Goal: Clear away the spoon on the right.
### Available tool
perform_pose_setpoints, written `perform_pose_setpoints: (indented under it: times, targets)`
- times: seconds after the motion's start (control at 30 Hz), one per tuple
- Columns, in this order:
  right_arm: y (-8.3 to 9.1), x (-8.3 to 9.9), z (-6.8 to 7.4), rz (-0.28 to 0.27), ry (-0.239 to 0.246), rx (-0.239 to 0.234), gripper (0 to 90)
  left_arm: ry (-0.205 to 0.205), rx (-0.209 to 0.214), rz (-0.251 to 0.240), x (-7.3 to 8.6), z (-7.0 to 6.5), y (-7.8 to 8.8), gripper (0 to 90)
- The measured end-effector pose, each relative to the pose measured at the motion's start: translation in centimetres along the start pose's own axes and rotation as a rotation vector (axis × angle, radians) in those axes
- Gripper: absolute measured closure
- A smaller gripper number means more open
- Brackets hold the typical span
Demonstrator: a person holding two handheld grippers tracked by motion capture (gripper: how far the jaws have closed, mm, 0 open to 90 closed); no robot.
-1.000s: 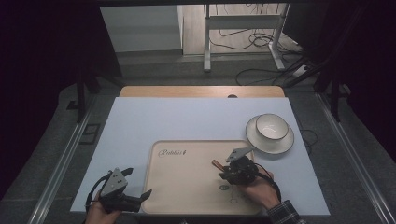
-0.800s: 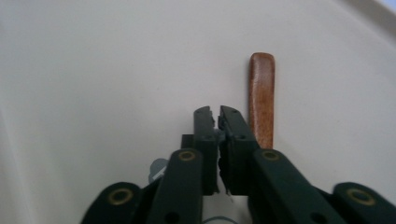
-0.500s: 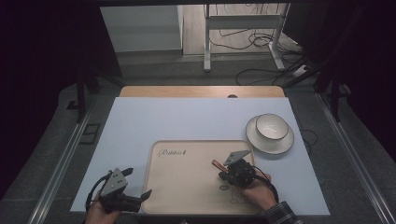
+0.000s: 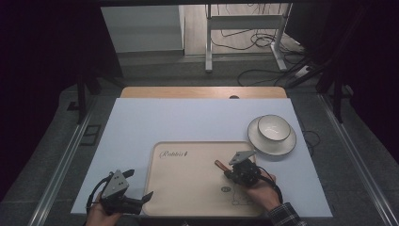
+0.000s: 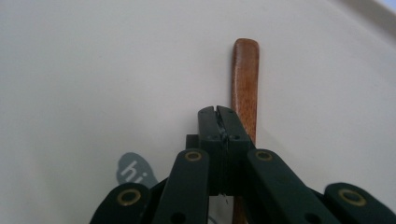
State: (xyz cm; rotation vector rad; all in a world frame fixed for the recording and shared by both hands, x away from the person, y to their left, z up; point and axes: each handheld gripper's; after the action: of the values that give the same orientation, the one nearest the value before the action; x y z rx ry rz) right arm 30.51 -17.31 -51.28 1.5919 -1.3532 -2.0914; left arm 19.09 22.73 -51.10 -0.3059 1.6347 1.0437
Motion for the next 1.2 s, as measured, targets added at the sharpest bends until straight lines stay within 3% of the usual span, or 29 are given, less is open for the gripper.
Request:
perform_pose_setpoints:
  times: [1.2]
  targets:
    - [1.5,1.3,-3.1,-0.013,-0.083,0.105,89.7,-0.015,0.0,0.002,0.0,-0.2,0.0,0.3]
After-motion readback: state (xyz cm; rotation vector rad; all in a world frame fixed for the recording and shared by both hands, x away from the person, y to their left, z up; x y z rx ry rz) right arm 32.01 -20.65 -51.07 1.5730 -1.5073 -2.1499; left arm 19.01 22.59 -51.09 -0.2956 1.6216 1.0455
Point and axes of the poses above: each handheld gripper's, and its own axes: y roughly backward along the jaws, x roughly out of its underside, z roughly to its left, and after that the axes turned 5 degrees about -z, right-handed
